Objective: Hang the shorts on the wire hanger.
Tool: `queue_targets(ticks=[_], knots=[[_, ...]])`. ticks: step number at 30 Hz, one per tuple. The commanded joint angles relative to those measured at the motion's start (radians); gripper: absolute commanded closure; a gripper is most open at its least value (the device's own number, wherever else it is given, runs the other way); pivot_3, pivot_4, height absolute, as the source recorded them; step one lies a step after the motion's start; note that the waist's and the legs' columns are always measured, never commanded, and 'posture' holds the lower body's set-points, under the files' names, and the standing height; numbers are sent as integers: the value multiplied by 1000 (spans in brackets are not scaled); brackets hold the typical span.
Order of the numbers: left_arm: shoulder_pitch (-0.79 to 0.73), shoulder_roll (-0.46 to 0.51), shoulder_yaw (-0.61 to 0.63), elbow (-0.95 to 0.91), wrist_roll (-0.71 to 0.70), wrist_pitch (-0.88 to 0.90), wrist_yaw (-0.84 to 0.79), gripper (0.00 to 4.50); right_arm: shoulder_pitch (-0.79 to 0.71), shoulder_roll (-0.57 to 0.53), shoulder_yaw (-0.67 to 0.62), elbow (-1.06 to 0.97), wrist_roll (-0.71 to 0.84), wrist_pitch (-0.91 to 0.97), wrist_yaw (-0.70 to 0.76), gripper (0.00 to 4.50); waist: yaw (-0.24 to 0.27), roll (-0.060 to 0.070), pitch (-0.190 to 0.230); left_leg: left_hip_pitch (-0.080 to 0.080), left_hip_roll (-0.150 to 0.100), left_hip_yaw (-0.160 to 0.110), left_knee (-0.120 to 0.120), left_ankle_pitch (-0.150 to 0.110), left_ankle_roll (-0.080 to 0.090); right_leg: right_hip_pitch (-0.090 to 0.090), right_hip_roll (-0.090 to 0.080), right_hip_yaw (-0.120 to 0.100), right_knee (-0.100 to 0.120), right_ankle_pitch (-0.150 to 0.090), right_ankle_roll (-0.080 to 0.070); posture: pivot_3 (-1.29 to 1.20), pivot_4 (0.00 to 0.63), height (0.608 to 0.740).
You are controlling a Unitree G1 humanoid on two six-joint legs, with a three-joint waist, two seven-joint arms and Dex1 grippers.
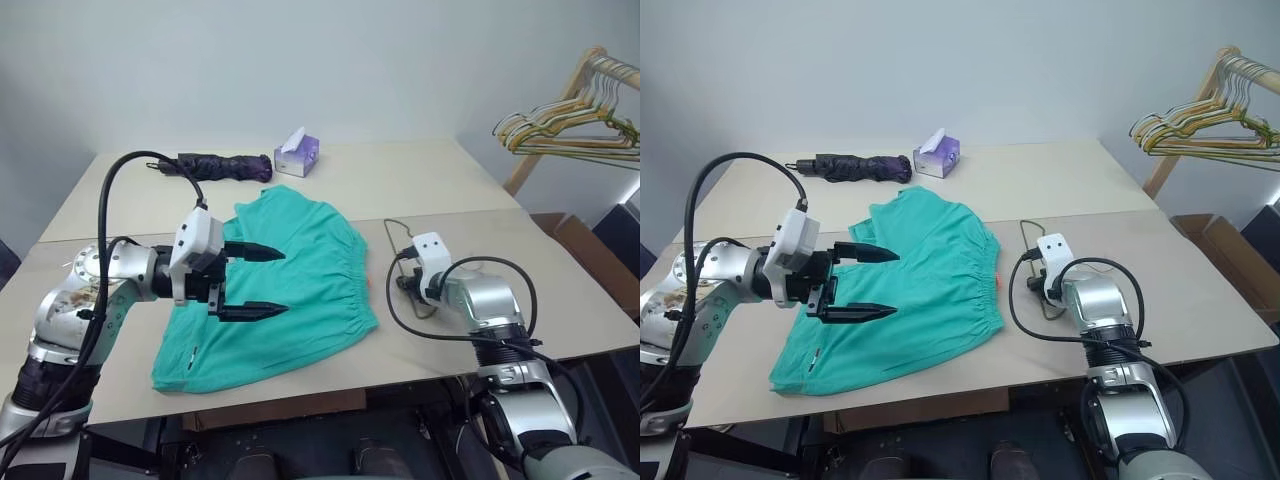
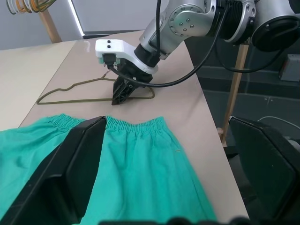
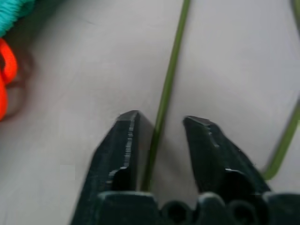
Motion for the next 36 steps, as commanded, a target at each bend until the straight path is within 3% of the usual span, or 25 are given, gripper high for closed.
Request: queue_targets(ticks=[1, 3, 7, 11, 17, 21, 31, 36], knots=[[-9, -2, 1, -29, 6, -15, 10, 0, 24, 9, 6, 38, 7, 31, -8, 3956, 0, -1, -1, 0, 0, 0, 0, 0, 0, 0, 0, 0, 0, 0, 0, 23, 0, 740], [-11, -13, 1, -28, 9, -15, 23, 0, 22, 8, 9, 37, 1, 17, -16, 4462, 0, -1, -1, 0, 0, 0, 0, 0, 0, 0, 0, 0, 0, 0, 0, 22, 0, 740], [-35, -62, -11, 0, 26, 46, 129, 0, 33, -28, 86, -31, -67, -80, -34, 4462, 0, -2, -2, 1, 0, 0, 0, 0, 0, 0, 0, 0, 0, 0, 0, 18, 0, 740], [-106, -226, 0, 88, 17, 232, 403, 0, 26, -51, 96, -175, -113, -162, -84, 4462, 5, -1, -1, 1, 0, -1, 0, 0, 0, 2, 0, 0, -1, 0, 0, 12, 0, 740], [-193, -615, 286, 208, -339, 556, 848, 0, 75, -74, 90, -522, -60, -254, -5, 4462, -2, -1, -1, -8, -1, -5, 1, 0, 1, -5, 0, -1, -1, 0, 1, -3, 0, 740], [-200, -724, 359, 194, -494, 603, 961, 0, 151, -101, 132, -672, -46, -398, 67, 4462, -1, -1, -1, -8, -1, -5, 1, -1, 2, -5, 0, -1, -1, 0, 1, -7, 0, 740], [-226, -768, 383, 195, -581, 531, 1075, 0, 270, -123, 205, -788, -71, -623, 133, 4462, 3, -1, -1, -3, -2, -5, 1, -1, 2, 0, 0, -1, -1, 0, 0, -20, 0, 740], [-230, -775, 367, 204, -578, 495, 1105, 1197, 277, -108, 227, -787, -98, -629, 121, 4500, 4, -1, -1, -3, -2, -5, 1, -1, 2, 0, 0, -1, -2, 1, 0, -32, 0, 740]])
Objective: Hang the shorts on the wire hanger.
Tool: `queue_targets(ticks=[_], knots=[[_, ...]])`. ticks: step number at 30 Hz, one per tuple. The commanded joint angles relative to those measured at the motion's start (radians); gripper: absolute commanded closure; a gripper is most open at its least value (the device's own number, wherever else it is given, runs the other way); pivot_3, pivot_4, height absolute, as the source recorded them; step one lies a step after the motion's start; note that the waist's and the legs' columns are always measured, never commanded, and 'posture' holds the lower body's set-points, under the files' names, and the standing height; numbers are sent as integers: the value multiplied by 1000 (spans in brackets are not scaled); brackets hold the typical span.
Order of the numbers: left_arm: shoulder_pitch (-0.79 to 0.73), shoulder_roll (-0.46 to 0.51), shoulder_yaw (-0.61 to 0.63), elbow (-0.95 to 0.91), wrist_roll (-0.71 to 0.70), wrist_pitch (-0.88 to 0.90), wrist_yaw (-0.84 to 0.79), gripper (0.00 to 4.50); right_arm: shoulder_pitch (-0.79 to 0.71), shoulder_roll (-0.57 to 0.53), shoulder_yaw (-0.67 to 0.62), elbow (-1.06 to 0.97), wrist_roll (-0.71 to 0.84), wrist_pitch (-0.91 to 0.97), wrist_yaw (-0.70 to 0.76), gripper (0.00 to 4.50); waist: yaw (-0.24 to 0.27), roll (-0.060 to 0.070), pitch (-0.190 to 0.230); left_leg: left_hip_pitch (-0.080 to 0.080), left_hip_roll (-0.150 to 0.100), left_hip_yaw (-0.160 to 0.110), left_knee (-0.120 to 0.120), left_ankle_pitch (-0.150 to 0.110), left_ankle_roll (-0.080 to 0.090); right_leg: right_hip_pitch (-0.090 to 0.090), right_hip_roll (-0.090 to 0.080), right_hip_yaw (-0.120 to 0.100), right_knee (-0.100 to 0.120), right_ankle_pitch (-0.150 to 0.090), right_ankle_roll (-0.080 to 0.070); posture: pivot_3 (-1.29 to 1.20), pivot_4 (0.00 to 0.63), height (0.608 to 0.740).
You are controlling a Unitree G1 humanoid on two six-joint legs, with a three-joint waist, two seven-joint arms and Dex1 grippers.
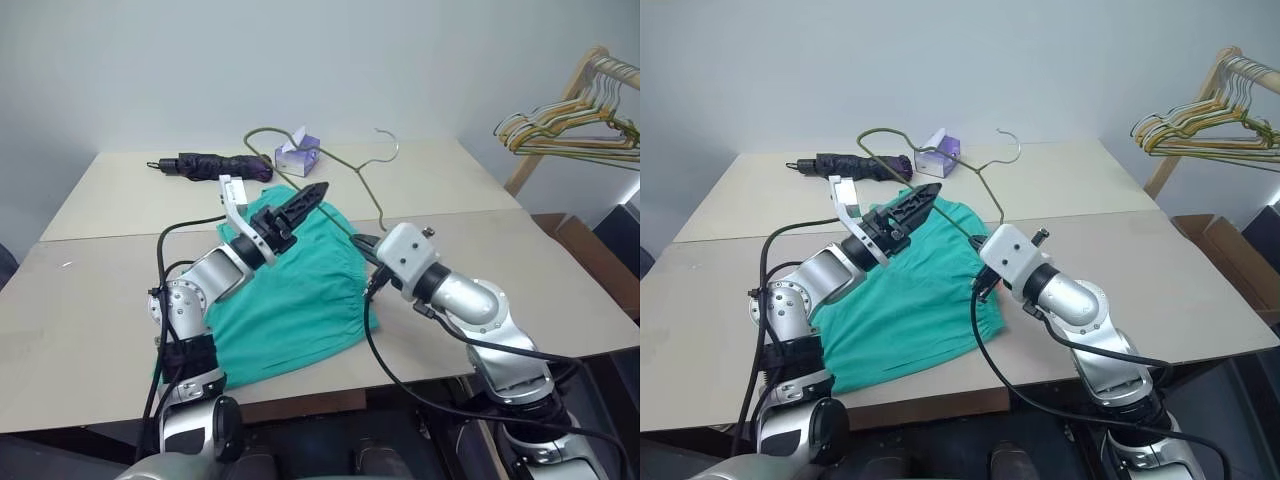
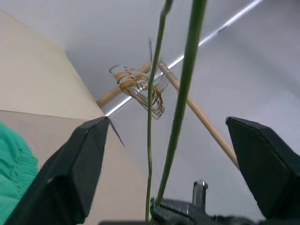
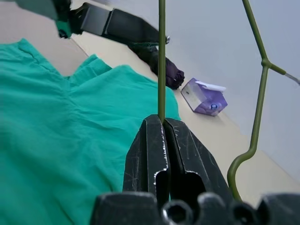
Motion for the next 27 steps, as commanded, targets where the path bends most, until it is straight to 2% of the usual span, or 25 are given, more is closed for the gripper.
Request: queue_targets(ticks=[1, 10, 16, 19, 20, 22, 25, 27], knots=[[-33, -5, -20, -10, -16, -28, 19, 1520, -10, 17, -4, -33, -25, -18, -23, 4500, 1, 0, 0, 0, 0, 0, 0, 0, 0, 0, 0, 0, 0, 0, 0, -37, 0, 740], [-36, -1, -71, -9, 24, -69, 20, 4424, -21, 42, 5, -21, -76, -19, -44, 4500, -1, 0, 0, 0, 0, 0, 0, 0, 0, 0, 0, 0, -2, 0, 0, -50, 0, 740], [-44, 9, -115, -11, 89, -124, -9, 4472, -31, 43, 25, 1, -127, -24, -57, 4500, 0, 0, 0, -1, 0, 0, 0, 0, 0, 1, 0, -1, -4, 0, 0, -39, 0, 740], [-34, 26, -150, -25, 124, -147, -57, 4500, -39, 50, 29, 0, -139, -22, -57, 3799, -1, 0, 0, -1, 0, 0, 0, 0, 0, 1, 0, -1, -4, 1, 0, -39, 0, 740], [-32, 27, -156, -28, 127, -154, -71, 4500, -42, 46, 34, -3, -146, -34, -51, 3401, -1, 0, 0, -1, 0, 0, 0, 0, 0, 1, 0, -1, -4, 1, 0, -43, 0, 740], [-30, 28, -164, -32, 132, -171, -97, 4500, -51, 44, 38, -11, -154, -46, -45, 2918, -1, 0, 0, -1, 0, 0, 0, 0, 0, 1, 0, -1, -4, 1, 0, -42, 0, 740], [-42, 35, -173, -19, 152, -196, -128, 4500, -64, 44, 25, -14, -155, -54, -39, 1965, -2, 0, 0, -1, 0, 0, 0, 0, 0, 1, 0, -1, -4, 1, 0, -34, 0, 740], [-58, 76, -204, -7, 205, -222, -188, 4500, -82, 32, -5, -24, -135, -47, -21, 1315, -1, 0, 0, -1, 0, 0, 0, 0, 0, 1, 0, -1, -4, 1, 0, -32, 0, 740]])
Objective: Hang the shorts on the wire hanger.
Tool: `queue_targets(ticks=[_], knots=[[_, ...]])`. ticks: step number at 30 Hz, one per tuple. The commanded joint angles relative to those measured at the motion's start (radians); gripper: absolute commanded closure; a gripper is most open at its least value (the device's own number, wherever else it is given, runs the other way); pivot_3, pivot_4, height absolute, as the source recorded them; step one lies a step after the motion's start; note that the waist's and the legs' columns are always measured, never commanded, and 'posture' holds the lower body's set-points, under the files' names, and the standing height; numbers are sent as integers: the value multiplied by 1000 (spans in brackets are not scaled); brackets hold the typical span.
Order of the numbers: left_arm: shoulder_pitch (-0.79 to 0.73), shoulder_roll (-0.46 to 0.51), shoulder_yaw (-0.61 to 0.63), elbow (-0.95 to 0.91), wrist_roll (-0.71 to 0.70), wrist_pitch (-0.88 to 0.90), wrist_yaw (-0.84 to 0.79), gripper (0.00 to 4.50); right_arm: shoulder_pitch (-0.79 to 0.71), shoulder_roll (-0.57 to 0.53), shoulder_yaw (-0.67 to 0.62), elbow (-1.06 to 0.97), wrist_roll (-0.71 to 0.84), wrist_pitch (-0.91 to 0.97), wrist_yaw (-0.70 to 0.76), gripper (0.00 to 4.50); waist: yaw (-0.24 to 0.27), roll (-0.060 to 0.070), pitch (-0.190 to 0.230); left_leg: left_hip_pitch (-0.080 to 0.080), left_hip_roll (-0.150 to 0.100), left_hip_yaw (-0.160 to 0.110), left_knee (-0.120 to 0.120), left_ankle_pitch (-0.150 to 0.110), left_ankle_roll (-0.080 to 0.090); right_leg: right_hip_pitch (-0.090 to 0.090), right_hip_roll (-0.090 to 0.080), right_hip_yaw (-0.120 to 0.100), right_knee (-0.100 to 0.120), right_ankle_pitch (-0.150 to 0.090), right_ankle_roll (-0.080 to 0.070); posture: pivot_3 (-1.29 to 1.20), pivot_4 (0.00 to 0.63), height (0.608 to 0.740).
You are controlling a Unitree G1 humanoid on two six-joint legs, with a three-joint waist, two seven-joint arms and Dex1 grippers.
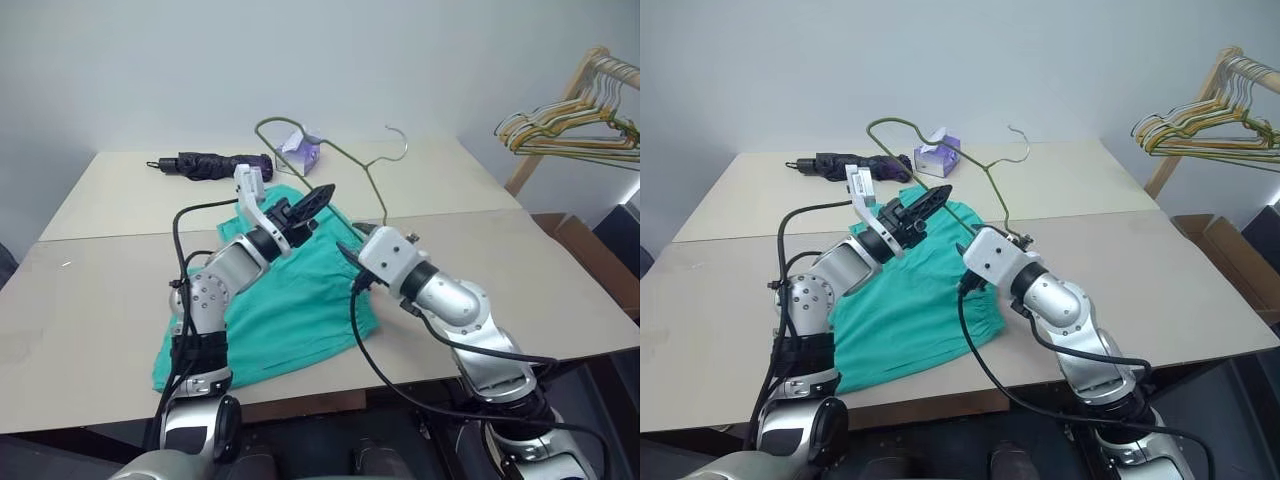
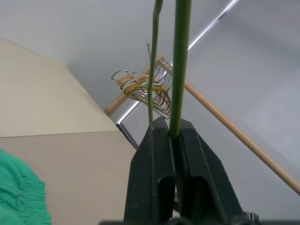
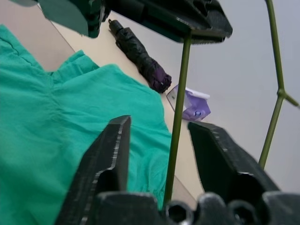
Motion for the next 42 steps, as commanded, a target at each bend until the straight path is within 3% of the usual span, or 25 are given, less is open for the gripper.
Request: queue_targets(ticks=[1, 4, 10, 17, 21, 24, 30, 42], knots=[[-50, 63, -44, -8, 76, -65, -105, 4500, -45, -19, -67, -52, 26, -18, 24, 889, 0, 0, 0, 0, 0, 0, 0, 0, 0, 0, 0, 0, 0, 0, 0, -32, 0, 740], [-80, 143, -80, 22, 139, -95, -210, 4500, -98, -9, -177, -76, 128, 87, 50, 32, 0, 0, 0, 0, 0, 0, 0, 0, 0, 0, 0, 0, 0, 0, 0, -32, 0, 740], [-166, 269, -29, 115, 93, -97, -474, 4500, -181, -67, -461, -50, 594, 454, 280, 32, 0, 0, 0, -1, 0, -1, 0, 0, 0, 1, 0, -2, -2, 0, 0, -56, 0, 740], [-248, 456, -14, 238, 79, -152, -940, 4500, -319, -193, -577, 159, 993, 819, 458, 32, -30, 4, 2, -2, 1, 0, -1, 0, 0, -1, 0, -2, -1, 0, 0, -67, 0, 740], [-290, 487, 18, 296, 33, -116, -1064, 4500, -296, -267, -478, 196, 1020, 821, 542, 32, -39, 4, 2, -2, 1, 0, -2, 0, 0, -1, 0, -2, -2, 0, 0, -66, 0, 740], [-304, 486, 33, 312, 23, -107, -1088, 4500, -291, -264, -413, 208, 1042, 793, 600, 32, -47, 4, 2, -3, 1, 0, -2, 0, 0, -2, 0, -2, -2, 0, 1, -64, 0, 740], [-289, 459, 26, 286, 31, -106, -1067, 4500, -348, -175, -340, 241, 971, 677, 524, 32, -54, 4, 2, -3, 1, -1, -1, 0, 0, -2, 0, -1, -1, 0, 1, -56, 0, 740], [-271, 444, 32, 263, 29, -104, -1043, 4500, -378, -207, -276, 239, 953, 641, 550, 32, -49, 4, 2, -5, 1, -2, -1, 0, 0, -4, 0, -2, -1, 0, 1, -49, 0, 740]])
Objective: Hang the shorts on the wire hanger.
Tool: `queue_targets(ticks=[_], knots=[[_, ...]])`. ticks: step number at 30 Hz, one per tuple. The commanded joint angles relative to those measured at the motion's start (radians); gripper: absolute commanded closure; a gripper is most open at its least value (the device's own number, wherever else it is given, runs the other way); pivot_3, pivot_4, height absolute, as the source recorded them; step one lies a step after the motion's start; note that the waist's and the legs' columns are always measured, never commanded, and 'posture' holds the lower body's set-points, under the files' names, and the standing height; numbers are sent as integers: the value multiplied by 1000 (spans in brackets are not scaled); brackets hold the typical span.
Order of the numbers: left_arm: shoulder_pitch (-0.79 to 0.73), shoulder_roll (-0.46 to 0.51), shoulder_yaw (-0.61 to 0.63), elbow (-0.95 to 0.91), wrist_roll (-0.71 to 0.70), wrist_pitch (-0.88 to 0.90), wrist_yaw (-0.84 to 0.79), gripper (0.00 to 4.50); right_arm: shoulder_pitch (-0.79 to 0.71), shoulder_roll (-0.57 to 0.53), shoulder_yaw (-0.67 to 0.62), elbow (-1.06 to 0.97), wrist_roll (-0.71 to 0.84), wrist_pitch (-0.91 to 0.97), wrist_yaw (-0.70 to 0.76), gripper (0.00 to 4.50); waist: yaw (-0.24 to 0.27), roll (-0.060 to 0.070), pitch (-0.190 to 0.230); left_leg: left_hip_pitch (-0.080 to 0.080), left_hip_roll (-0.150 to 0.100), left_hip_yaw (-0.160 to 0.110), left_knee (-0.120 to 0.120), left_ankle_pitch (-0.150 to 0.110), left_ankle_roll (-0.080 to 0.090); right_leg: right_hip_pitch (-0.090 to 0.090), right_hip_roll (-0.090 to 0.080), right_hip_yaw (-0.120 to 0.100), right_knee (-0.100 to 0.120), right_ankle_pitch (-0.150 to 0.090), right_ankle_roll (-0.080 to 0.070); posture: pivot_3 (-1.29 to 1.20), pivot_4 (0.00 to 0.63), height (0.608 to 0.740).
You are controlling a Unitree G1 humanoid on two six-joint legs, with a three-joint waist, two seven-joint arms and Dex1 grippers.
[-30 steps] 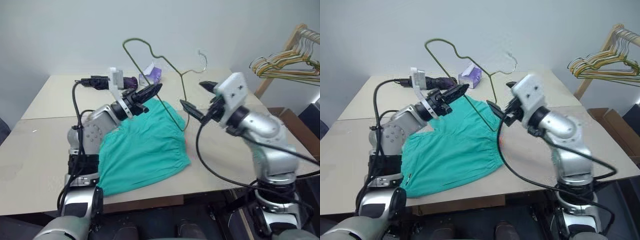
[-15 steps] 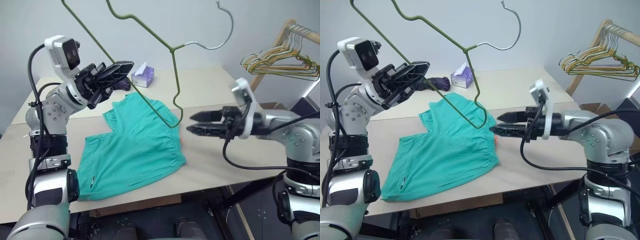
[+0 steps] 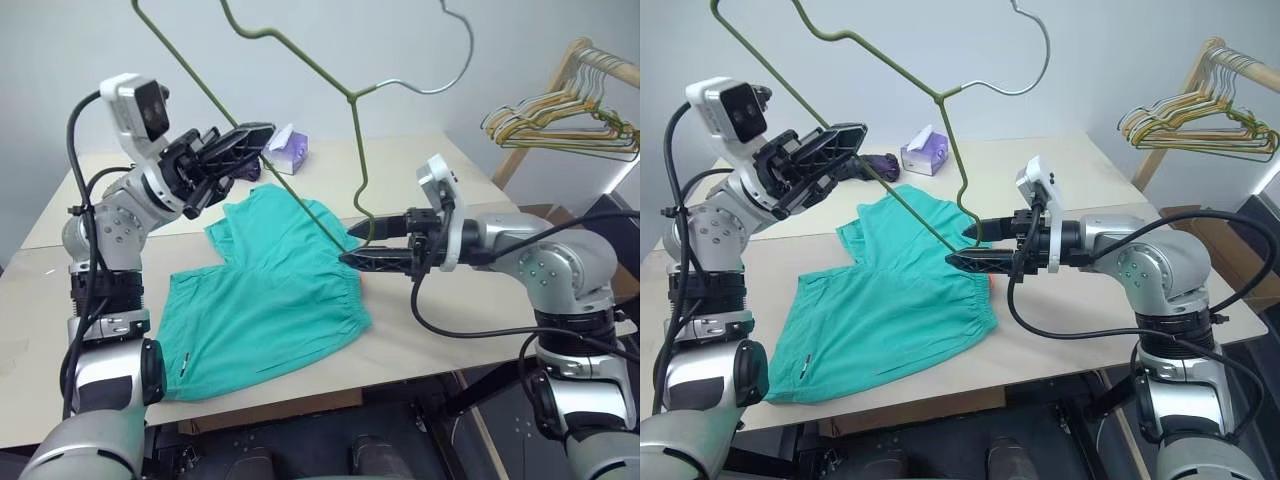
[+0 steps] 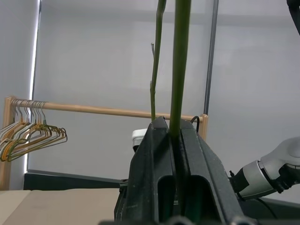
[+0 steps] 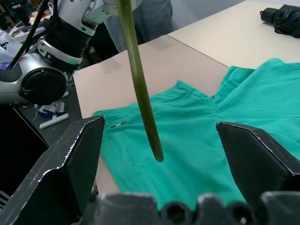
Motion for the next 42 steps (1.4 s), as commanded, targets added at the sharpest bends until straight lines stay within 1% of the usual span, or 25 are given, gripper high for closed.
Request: queue_targets(ticks=[1, 6, 8, 9, 11, 18, 19, 20, 27, 32, 35, 38, 39, 40, 42], knots=[[-10, -5, 17, -31, -11, -3, 2, 4500, -34, -18, 6, -16, 6, -20, 23, 32, 0, 0, 0, 0, 0, 0, 0, 0, 0, 0, 0, 0, 0, 0, 0, -50, 0, 740], [-4, -15, 17, -33, -7, -9, 8, 4500, -37, -19, 15, -15, 12, -16, 28, 32, 0, 0, 0, 0, 0, 0, 0, 0, 0, 0, 0, 0, 0, 0, 0, -47, 0, 740], [-2, -16, 18, -31, -6, -10, 11, 4500, -43, -17, 22, -8, 6, -12, 23, 416, 0, 0, 0, 0, 0, 0, 0, 0, 0, 0, 0, 0, 0, 0, 0, -49, 0, 740], [-2, -17, 18, -31, -7, -9, 11, 4500, -46, -16, 23, -4, 5, -9, 19, 650, 0, 0, 0, 0, 0, 0, 0, 0, 0, 0, 0, 0, 0, 0, 0, -48, 0, 740], [2, -17, 11, -32, -2, -9, 7, 4500, -52, -11, 19, 7, 5, -5, 10, 1298, 0, 0, 0, 0, 0, 0, 0, 0, 0, 0, 0, 0, 0, 0, 0, -45, 0, 740], [-8, -19, 2, -1, 25, -20, -12, 4500, -63, -10, 17, 33, -4, -13, -7, 3735, 0, 0, 0, 0, 0, 0, 0, 0, 0, 0, 0, 0, 0, 0, 0, -49, 0, 740], [-9, -19, 2, 3, 26, -19, -16, 4500, -62, -13, 19, 30, -6, -18, -5, 4139, 0, 0, 0, 0, 0, 0, 0, 0, 0, 0, 0, 0, 0, 0, 0, -52, 0, 740], [-9, -20, 2, 6, 27, -20, -19, 4500, -62, -14, 21, 28, -7, -21, -5, 4440, 0, 0, 0, 0, 0, 0, 0, 0, 0, 0, 0, 0, 0, 0, 0, -54, 0, 740], [-13, -26, 5, 28, 37, -30, -32, 4500, -49, -9, 29, 7, -22, -44, -12, 4440, -1, 0, 0, 0, 0, 0, 0, 0, 0, 0, 0, 0, 0, 0, 0, -60, 0, 740], [-3, -22, 7, 22, 39, -34, -50, 4500, -32, 15, 25, -7, -85, -98, -98, 4440, -1, 0, 0, 0, 0, 0, 0, 0, 0, 0, 0, 0, 0, 0, 0, -59, 0, 740], [-1, -19, 7, 21, 42, -39, -55, 4500, -20, 5, 28, -24, -79, -99, -77, 3621, -1, 0, 0, 0, 0, 0, 0, 0, 0, 0, 0, 0, 0, 0, 0, -61, 0, 740], [-3, -18, 7, 23, 49, -44, -62, 4500, -13, 3, 14, -39, -58, -89, -69, 2603, -1, 0, 0, 0, 0, 0, 0, 0, 0, 0, 0, 0, 0, 0, 0, -61, 0, 740], [-7, -17, 8, 27, 52, -46, -65, 4500, -7, -6, 9, -47, -49, -92, -54, 2359, -1, 0, 0, 0, 0, 0, 0, 0, 0, 0, 0, 0, 0, 0, 0, -61, 0, 740], [-10, -17, 9, 30, 54, -48, -68, 4500, -5, -12, 5, -49, -44, -87, -49, 1930, -1, 0, 0, 0, 0, 0, 0, 0, 0, 0, 0, 0, 0, 0, 0, -64, 0, 740], [-17, -16, 9, 36, 58, -51, -75, 4500, 1, -16, -17, -45, -21, -80, -39, 1266, -1, 0, 0, 0, 0, 0, 0, 0, 0, 0, 0, 0, 0, 0, 0, -65, 0, 740]])
